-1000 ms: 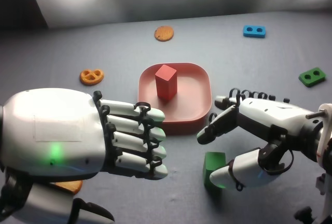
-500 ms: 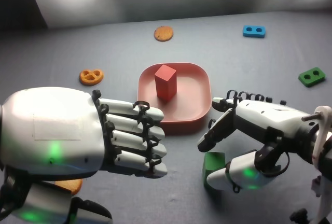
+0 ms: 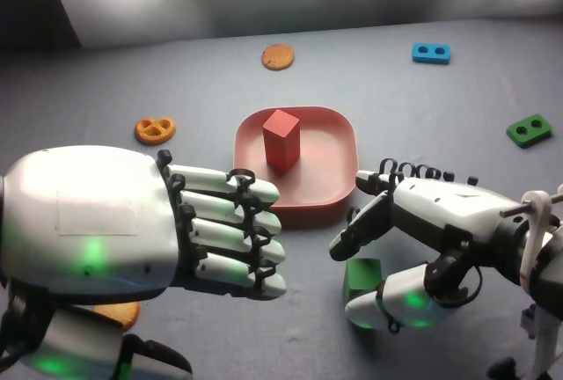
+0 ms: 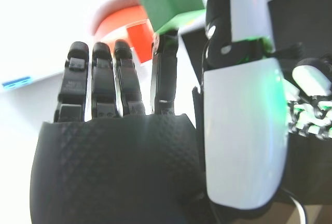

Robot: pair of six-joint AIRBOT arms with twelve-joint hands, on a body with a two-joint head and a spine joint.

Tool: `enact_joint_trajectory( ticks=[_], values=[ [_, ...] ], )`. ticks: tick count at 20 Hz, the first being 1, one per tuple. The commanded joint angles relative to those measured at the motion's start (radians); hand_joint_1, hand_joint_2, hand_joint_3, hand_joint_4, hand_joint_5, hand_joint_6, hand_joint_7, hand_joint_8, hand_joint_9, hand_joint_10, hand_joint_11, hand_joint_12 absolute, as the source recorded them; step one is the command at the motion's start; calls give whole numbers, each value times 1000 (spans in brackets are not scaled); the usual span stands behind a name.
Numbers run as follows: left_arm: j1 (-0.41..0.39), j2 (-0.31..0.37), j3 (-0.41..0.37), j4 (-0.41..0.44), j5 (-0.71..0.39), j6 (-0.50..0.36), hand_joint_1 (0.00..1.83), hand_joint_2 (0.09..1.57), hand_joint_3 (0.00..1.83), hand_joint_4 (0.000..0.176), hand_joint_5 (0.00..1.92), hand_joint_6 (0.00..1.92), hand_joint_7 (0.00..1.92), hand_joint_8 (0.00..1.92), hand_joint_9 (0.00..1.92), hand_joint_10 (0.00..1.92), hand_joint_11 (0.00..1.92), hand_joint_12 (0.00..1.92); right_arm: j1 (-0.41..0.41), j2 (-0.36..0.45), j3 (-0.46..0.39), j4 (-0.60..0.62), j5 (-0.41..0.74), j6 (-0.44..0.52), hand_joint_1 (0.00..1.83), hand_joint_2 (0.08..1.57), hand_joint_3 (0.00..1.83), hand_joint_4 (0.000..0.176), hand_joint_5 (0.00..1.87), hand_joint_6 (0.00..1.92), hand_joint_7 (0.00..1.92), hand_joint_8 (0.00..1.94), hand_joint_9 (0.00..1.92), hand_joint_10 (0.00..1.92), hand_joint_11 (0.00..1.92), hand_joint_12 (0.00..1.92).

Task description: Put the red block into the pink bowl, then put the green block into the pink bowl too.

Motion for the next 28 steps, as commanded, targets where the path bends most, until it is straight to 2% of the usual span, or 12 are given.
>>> enact_joint_trajectory(
  ticks=[1,3,7,9,11,13,14,18,24,25,26,28],
  values=[
    [-12,2,-4,-54,43,-4,114,1342,0,0,342,7,264,6,170,7,29,22,1,3,-1,-47,39,11,1050,917,5,105,800,0,41,15,0,0,0,0],
    [-13,2,-4,-54,43,-4,58,1355,2,0,324,2,249,1,154,1,4,17,-5,-2,5,-47,40,12,1051,928,8,81,814,6,54,13,0,0,0,0],
    [-17,2,-6,-52,43,-4,112,1349,0,0,333,4,257,3,160,2,9,19,-14,-13,21,-47,40,15,1070,931,6,74,816,8,146,41,0,0,0,0],
    [-19,2,-7,-51,43,-4,37,1355,2,0,324,3,258,2,163,2,21,32,-17,-15,22,-48,40,15,1001,959,8,122,784,0,272,36,0,0,0,0],
    [-21,2,-8,-51,39,-4,88,1349,0,0,335,5,270,4,173,4,20,42,-24,-19,23,-56,40,17,1017,949,0,107,772,0,180,3,0,0,0,0],
    [-23,1,-8,-51,38,-4,99,1350,0,0,343,5,273,4,173,3,13,55,-25,-22,26,-60,40,20,1063,948,0,66,796,11,105,0,0,0,0,0],
    [-25,0,-9,-51,38,-4,100,1349,0,0,346,2,275,2,171,1,0,93,-25,-22,26,-60,40,22,1034,952,1,99,825,22,180,29,0,0,0,0],
    [-25,-1,-12,-49,36,-4,54,1372,5,0,339,3,263,0,165,0,0,89,-24,-22,26,-60,40,22,1043,959,3,74,835,21,57,0,0,0,0,0],
    [-31,-2,-10,-49,34,-4,19,1375,3,0,325,1,254,1,150,1,0,18,-24,-22,26,-60,39,22,1010,955,0,104,826,14,131,26,0,0,0,0],
    [-33,-3,-10,-49,34,-4,34,1377,2,0,344,8,275,9,173,9,26,17,-24,-22,26,-60,39,22,1060,950,0,75,965,68,75,6,0,0,0,0],
    [-34,-4,-10,-49,33,-4,38,1376,1,0,340,6,275,8,175,9,32,17,-24,-22,26,-60,39,22,1112,1008,0,52,1157,489,98,3,5,3,0,0],
    [-36,-4,-11,-49,31,-4,50,1373,0,0,342,5,274,5,173,5,20,15,-24,-22,26,-60,39,22,1144,1035,1,0,1158,685,134,8,7,2,0,0]
  ],
)
